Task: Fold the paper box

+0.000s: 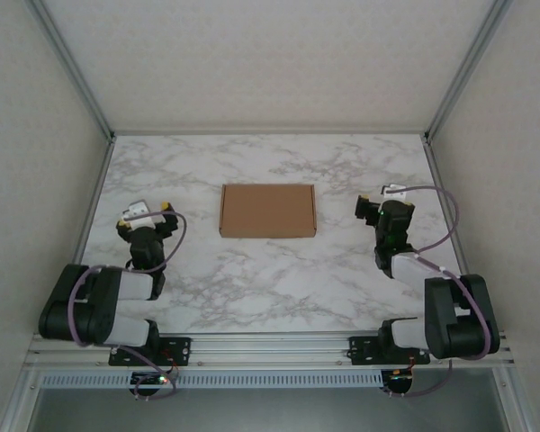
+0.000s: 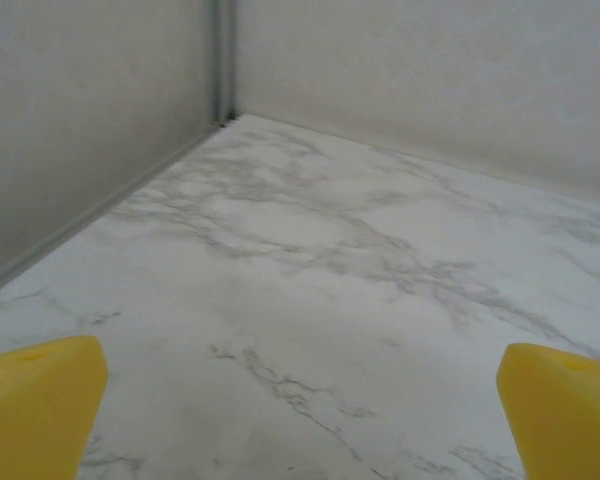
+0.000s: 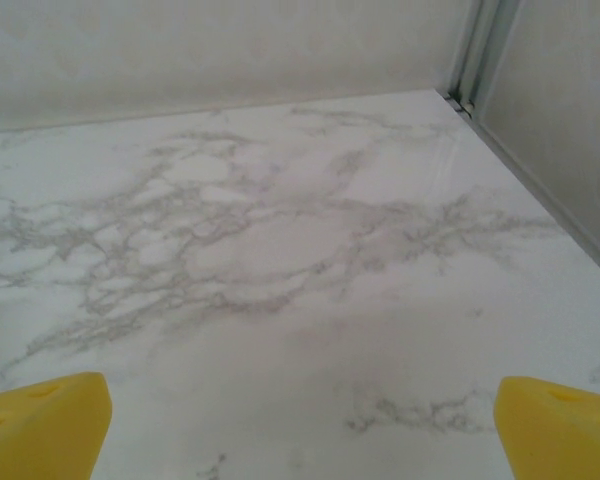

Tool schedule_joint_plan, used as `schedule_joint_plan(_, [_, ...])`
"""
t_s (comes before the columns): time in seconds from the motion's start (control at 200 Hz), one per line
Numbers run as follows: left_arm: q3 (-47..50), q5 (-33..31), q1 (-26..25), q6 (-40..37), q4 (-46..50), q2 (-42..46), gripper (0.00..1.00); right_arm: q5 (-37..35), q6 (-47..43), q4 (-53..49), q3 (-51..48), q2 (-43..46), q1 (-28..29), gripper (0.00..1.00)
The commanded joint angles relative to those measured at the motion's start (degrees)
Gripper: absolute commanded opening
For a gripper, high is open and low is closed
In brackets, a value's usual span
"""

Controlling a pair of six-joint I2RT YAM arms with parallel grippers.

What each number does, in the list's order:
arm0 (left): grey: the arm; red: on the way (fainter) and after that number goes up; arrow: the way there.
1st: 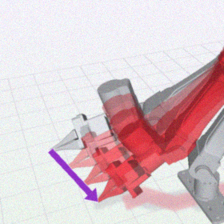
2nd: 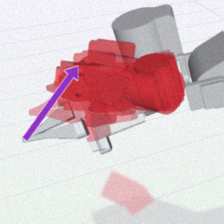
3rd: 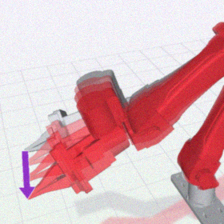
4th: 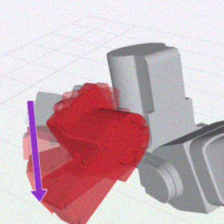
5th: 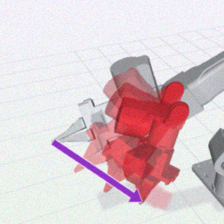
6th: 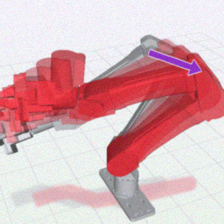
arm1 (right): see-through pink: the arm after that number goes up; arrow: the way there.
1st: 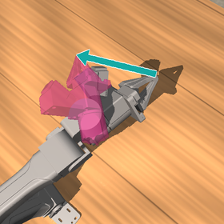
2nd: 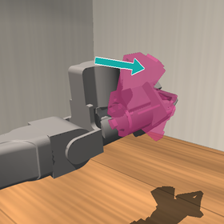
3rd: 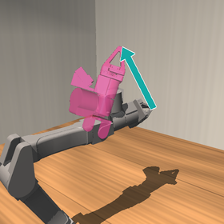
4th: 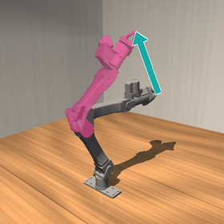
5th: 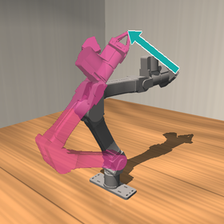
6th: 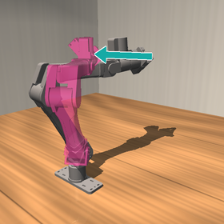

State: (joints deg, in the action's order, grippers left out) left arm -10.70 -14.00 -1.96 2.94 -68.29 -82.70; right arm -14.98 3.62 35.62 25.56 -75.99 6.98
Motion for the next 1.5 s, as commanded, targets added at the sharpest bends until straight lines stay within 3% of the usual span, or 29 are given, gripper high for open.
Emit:
schedule_joint_plan(0.0, [0.17, 6.69, 1.78, -1.81, -10.79, -5.69, 1.00, 7.51, -3.67, 7.20, 1.77, -2.65, -0.26, 0.99])
schedule_joint_plan(0.065, [-1.83, 8.50, 3.06, -0.59, -5.75, -5.09, 1.00, 8.86, -3.47, 9.67, 1.77, -3.99, -0.89, 0.99])
schedule_joint_plan(0.31, [-2.11, 10.75, 4.42, 0.18, -5.96, -5.38, 1.00, 9.44, 0.72, 12.85, 2.75, -9.17, -0.65, 0.99])
schedule_joint_plan(0.36, [-2.14, 10.75, 4.42, 0.14, -5.91, -5.36, 1.00, 9.55, 1.23, 7.58, 3.91, -6.80, -0.37, 0.99])
schedule_joint_plan(0.446, [-2.16, 10.75, 4.42, 0.09, -5.65, -5.32, 1.00, 6.24, -1.61, -11.75, 10.75, -3.08, 0.37, 0.99])
schedule_joint_plan(0.501, [-2.13, 10.75, 4.42, 0.13, -5.73, -5.35, 1.00, 4.65, -4.07, -15.54, 11.58, -2.83, 0.19, 0.99])
schedule_joint_plan(0.571, [-2.13, 10.75, 4.44, 0.10, -5.65, -5.29, 1.00, 8.94, -4.47, -7.45, 6.33, -2.27, -1.99, 0.99])
schedule_joint_plan(0.726, [-2.18, 10.75, 4.46, 0.05, -5.77, -5.34, 1.00, 21.40, -0.82, -2.25, 1.16, 1.19, -8.00, 0.99])
schedule_joint_plan(0.861, [-2.14, 10.75, 4.42, 0.05, -5.79, -5.37, 1.00, 22.04, -0.34, 2.24, -3.23, -0.31, -8.22, 0.99])
schedule_joint_plan(0.966, [-2.12, 10.76, 4.42, 0.05, -5.80, -5.29, 0.99, 18.55, 0.61, 14.78, -9.28, -3.29, -7.95, 0.99])
schedule_joint_plan(1.107, [-2.13, 10.75, 4.42, 0.05, -5.84, -5.34, 1.00, 17.94, -2.00, 25.15, -9.58, -12.79, -5.70, 0.99])
schedule_joint_plan(1.177, [-2.10, 10.75, 4.42, 0.05, -5.85, -5.39, 1.00, 16.43, -3.49, 12.11, -3.30, -12.23, -4.29, 0.99])
schedule_joint_plan(1.497, [-2.33, 11.10, 4.64, 0.27, -5.45, -5.38, 1.00, 12.48, -2.71, 11.30, -2.82, -12.17, -3.70, 0.99])
